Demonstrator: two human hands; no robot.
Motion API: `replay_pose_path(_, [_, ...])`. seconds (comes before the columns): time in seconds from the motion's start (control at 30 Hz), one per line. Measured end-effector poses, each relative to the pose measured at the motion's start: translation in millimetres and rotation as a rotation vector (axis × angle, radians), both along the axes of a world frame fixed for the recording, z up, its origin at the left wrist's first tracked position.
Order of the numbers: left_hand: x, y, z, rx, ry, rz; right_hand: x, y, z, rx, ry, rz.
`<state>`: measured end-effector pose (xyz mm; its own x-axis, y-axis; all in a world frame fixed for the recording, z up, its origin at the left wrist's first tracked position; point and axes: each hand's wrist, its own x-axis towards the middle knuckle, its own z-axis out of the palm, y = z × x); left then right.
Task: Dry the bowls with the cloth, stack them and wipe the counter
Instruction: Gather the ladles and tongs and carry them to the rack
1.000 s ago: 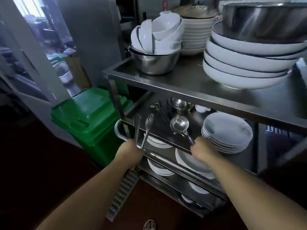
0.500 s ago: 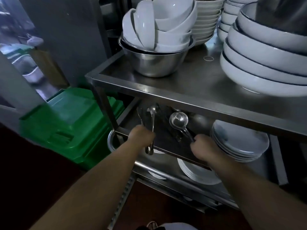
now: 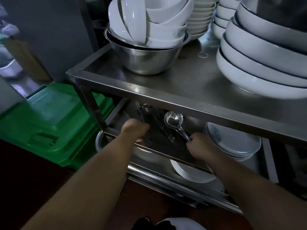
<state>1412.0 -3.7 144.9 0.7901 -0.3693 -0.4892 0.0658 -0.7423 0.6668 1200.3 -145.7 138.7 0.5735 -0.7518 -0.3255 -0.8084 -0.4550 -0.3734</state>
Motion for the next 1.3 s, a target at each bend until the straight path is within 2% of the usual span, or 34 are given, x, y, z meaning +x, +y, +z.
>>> replay_pose_path(0.27, [-1,-12,-14,-0.028,0.032,-0.017,6,1,-5,0.016,0.006,-0.020])
replay_pose_path(0.4, [-3,-12,-19,0.022,-0.055,-0.078,15,5,-7,-0.010,0.002,0.006])
replay_pose_path(0.6, [4,-2,-16,-0.068,0.096,-0.041,37,4,-8,-0.023,-0.020,0.110])
replay_pose_path(0.73, [8,14,-17,-0.102,0.021,-0.034,55,4,-13,-0.012,-0.030,0.146])
replay_pose_path(0.8, [7,24,-14,-0.191,0.023,0.006,64,5,-16,-0.005,-0.044,0.144])
replay_pose_path(0.9, [-2,38,-7,-0.033,-0.090,-0.183,78,8,-19,-0.012,-0.062,0.149])
replay_pose_path(0.97, [2,40,-3,-0.122,-0.037,-0.124,87,12,-21,-0.034,-0.070,0.168])
replay_pose_path(1.0, [3,43,-4,-0.075,-0.165,-0.134,92,15,-21,-0.054,-0.074,0.181])
replay_pose_path(1.07, [7,43,-4,0.021,-0.230,-0.225,100,20,-22,-0.104,-0.070,0.206])
replay_pose_path(1.3, [20,56,-2,0.075,-0.227,-0.307,102,28,-28,-0.288,-0.004,0.253])
